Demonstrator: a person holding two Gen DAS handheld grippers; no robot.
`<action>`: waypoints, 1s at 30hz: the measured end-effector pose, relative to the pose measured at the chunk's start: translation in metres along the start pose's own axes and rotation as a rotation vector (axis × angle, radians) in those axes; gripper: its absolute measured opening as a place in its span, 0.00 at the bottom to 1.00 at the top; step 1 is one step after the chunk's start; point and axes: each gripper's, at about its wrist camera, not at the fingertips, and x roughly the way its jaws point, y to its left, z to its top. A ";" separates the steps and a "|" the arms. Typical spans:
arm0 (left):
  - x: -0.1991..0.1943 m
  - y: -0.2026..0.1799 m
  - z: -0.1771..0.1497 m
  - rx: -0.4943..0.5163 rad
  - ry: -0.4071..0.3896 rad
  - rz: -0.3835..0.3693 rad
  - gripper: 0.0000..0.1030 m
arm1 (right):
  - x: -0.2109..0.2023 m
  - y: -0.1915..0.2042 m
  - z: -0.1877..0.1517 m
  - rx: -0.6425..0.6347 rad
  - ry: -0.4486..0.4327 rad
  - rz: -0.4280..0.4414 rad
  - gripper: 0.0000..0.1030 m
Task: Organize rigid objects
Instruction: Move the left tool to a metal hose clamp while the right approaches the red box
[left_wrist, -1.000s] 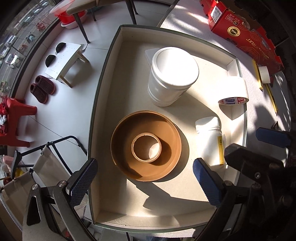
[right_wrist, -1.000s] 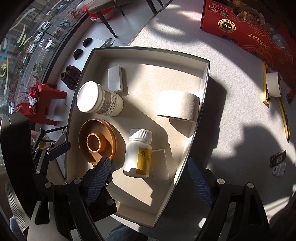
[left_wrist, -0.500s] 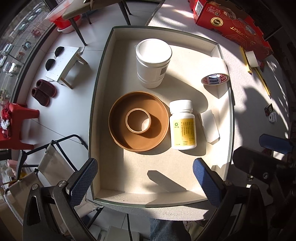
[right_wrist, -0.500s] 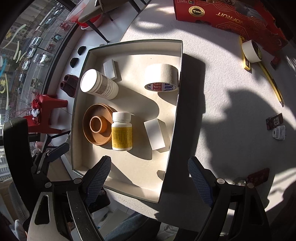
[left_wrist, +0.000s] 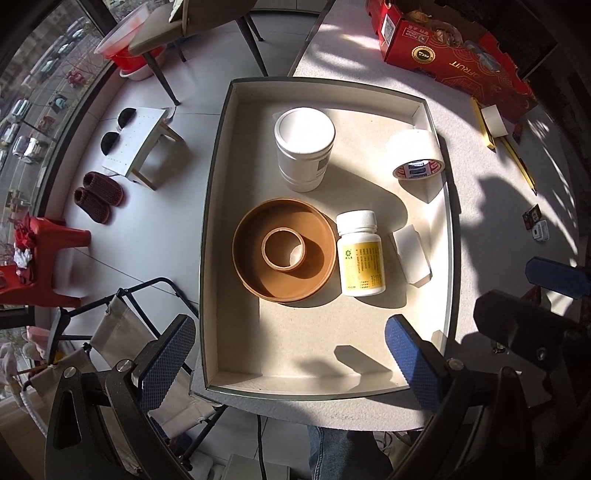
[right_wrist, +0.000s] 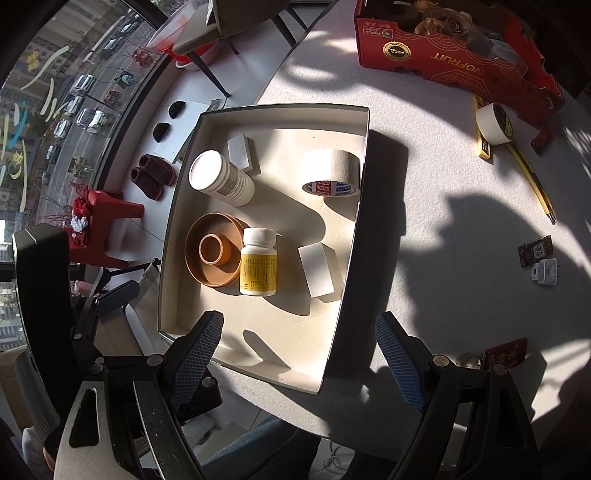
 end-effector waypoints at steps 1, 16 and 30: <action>-0.001 -0.001 0.000 0.002 0.000 0.007 1.00 | -0.001 0.000 0.000 -0.002 -0.002 0.001 0.84; -0.002 -0.106 -0.006 0.260 0.027 -0.012 1.00 | -0.010 -0.123 -0.052 0.281 -0.018 -0.027 0.84; 0.041 -0.263 -0.068 0.697 0.056 -0.057 1.00 | -0.003 -0.271 -0.163 0.661 0.062 -0.113 0.84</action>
